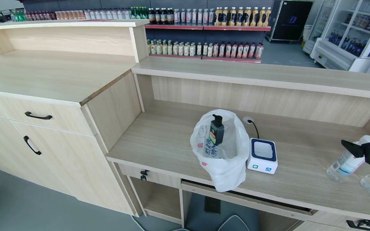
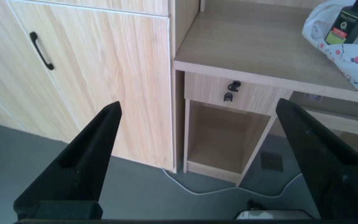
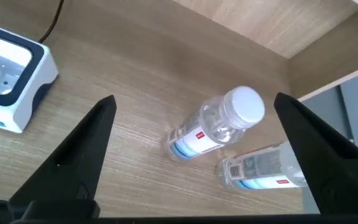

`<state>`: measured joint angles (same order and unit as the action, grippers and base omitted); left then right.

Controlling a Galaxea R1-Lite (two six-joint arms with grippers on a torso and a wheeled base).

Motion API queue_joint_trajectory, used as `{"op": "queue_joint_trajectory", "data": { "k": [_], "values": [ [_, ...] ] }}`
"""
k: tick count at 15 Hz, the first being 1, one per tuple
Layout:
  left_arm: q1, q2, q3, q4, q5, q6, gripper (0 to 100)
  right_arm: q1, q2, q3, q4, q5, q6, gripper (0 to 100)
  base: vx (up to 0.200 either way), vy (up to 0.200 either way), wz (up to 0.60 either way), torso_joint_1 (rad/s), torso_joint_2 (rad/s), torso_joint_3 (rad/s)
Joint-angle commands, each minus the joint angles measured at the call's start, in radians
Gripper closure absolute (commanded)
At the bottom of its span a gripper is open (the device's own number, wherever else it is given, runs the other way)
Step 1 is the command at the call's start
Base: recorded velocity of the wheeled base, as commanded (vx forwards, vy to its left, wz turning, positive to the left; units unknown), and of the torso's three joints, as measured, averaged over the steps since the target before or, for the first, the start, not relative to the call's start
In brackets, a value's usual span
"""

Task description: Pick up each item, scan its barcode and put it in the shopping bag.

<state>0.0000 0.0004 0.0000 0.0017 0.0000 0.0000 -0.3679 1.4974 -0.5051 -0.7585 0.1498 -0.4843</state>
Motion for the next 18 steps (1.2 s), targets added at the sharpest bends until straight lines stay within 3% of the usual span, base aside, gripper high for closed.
{"op": "queue_joint_trajectory", "data": {
  "k": [1,3,6,9,12,18],
  "values": [
    [0.000,0.000,0.000,0.000,0.000,0.000,0,0.000,-0.157,0.000,0.054,0.001,-0.034,0,0.000,0.000,-0.60,0.002,0.00,0.002],
    [0.000,0.000,0.000,0.000,0.000,0.000,0,-0.016,-0.144,0.005,0.067,-0.003,-0.030,0,0.000,0.000,-0.60,0.000,0.00,0.005],
    [0.000,0.000,0.000,0.000,0.000,0.000,0,-0.017,-0.039,0.005,0.068,0.070,0.135,0,0.000,0.000,0.00,0.000,0.00,0.000],
    [0.000,0.000,0.000,0.000,0.000,0.000,0,-0.017,0.093,0.007,0.027,0.093,0.174,0,0.000,0.000,0.00,0.000,0.00,0.000],
    [0.000,0.000,0.000,0.000,0.002,0.000,0,-0.014,0.271,0.016,-0.197,0.094,0.177,0,0.000,0.000,0.00,0.000,0.00,0.000],
    [0.000,0.000,0.000,0.000,0.000,0.000,0,0.006,0.380,0.023,-0.344,0.093,0.213,0,0.000,0.000,0.00,0.000,0.00,0.000]
  ]
}}
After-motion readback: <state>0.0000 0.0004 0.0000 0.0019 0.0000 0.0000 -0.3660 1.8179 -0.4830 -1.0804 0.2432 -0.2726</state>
